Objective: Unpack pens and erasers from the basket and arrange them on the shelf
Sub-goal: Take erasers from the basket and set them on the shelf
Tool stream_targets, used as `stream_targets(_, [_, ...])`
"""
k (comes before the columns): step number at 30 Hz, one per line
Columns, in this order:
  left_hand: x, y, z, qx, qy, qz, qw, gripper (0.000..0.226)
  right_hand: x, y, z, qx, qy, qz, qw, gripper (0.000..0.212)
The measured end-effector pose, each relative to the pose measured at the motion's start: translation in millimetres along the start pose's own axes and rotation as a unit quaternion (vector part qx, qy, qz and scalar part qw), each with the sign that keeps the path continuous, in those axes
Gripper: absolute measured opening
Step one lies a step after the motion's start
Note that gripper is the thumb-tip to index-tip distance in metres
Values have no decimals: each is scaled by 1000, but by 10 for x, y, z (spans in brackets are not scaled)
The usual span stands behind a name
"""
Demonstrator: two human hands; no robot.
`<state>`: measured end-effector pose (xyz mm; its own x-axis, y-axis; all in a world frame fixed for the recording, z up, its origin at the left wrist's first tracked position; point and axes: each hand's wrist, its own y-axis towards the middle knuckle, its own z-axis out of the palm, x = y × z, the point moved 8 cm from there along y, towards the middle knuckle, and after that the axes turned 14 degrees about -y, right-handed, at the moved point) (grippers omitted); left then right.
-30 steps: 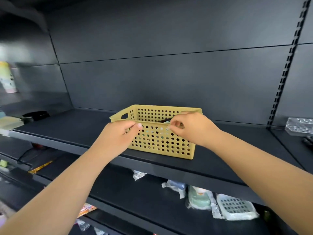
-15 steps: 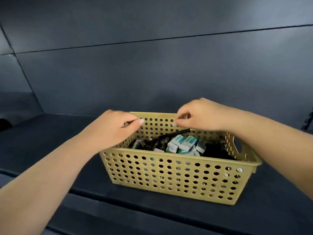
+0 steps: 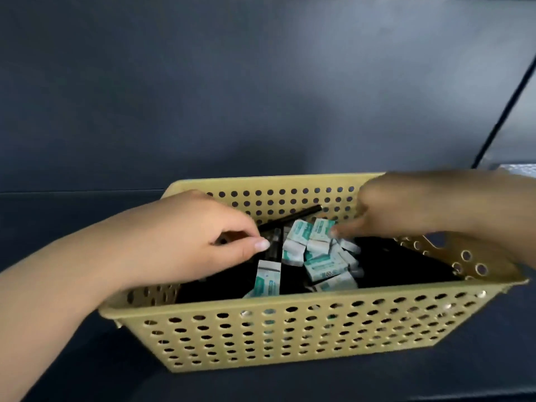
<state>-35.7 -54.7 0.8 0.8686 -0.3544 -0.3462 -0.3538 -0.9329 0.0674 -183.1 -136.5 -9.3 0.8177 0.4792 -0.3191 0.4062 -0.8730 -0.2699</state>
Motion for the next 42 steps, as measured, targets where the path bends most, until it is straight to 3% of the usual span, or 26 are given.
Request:
stream_targets(4, [-111,208,74,56,57,43,996,73,-74,-84,214,70,1,63,996,53])
stream_targets(9, [-24,299,219,108,21,57,992,79,-90,-123,386,142,143,83,976,44])
stream_targets(12, [92,252,286,136,22,41,990,93,-45,-153,548,195,262,94,940,23])
stream_targets(16, [82,241,254,114,7,46,992,92,-34,-188,649,261,375,122,881,21])
stream_targets(21, [25,231,224,98,-16,51,994,76,-103,-162,672,252,390,168,870,18])
stream_targets(28, [45,261,250,110,-26,10,994,93,-122,-175,695,262,392,186,862,26])
stream_targets(32, [28,263,256,118,-28,6,993,87,-133,-236,677,266,434,193,839,26])
stream_targets(42, [70,275,282,140,-23,6,990,90,-261,-349,324,115,439,203,867,27])
